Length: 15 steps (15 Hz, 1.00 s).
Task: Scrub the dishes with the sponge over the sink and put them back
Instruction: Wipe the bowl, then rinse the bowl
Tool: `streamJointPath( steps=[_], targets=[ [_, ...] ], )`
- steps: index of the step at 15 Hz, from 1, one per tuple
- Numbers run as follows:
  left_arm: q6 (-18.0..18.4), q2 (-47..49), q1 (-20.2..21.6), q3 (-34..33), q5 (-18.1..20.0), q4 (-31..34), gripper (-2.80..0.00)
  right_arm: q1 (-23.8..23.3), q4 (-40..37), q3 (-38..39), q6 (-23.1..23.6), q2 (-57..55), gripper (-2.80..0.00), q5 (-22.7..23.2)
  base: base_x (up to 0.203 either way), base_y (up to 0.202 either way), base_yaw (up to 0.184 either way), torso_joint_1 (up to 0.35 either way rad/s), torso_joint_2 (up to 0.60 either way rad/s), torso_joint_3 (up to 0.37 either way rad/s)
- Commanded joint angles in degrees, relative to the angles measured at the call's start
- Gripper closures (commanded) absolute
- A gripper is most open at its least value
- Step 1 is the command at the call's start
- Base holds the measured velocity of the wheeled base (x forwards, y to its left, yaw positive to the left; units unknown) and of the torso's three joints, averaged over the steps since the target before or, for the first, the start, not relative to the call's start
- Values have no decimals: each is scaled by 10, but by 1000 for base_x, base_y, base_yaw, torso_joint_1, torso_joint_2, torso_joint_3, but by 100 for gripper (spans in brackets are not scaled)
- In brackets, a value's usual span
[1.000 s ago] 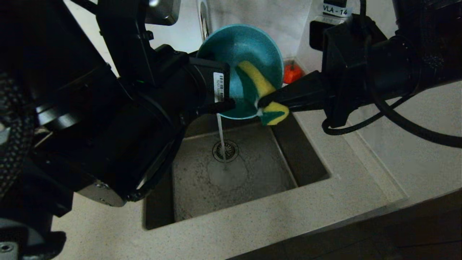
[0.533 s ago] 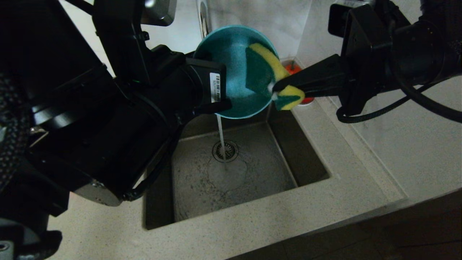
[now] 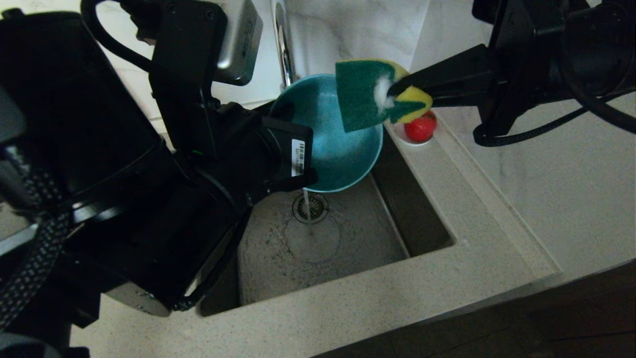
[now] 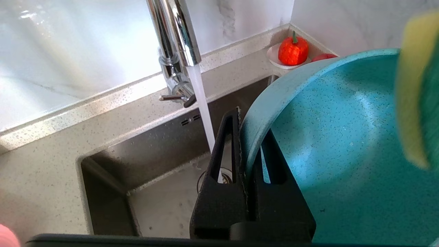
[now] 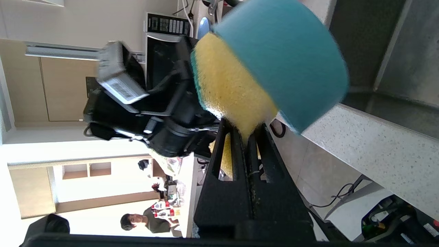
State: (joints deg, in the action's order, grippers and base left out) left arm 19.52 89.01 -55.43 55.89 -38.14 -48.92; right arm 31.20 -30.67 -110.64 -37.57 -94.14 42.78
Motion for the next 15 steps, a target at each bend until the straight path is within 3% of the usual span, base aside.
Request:
streamJointPath(
  steps=[1,8,10,13,15],
  targets=[
    [0,5,1,-2,-3,-2,0,0,-3,0,-1,18,0,3,0,0,0,0,0,0],
    [-21,23,48,5,-6,9,0,0,-8,2,-1,62,0,3,0,0,0,0,0,0],
    [-32,22,61,2,-7,38,0,-6,-9,9,-1,73,0,3,0,0,0,0,0,0],
    [-92,17,76,11,-9,131,0,-33,-14,34,2,84,0,3,0,0,0,0,0,0],
    [-161,12,93,36,-8,242,0,-51,-13,70,12,92,0,3,0,0,0,0,0,0]
  ],
)
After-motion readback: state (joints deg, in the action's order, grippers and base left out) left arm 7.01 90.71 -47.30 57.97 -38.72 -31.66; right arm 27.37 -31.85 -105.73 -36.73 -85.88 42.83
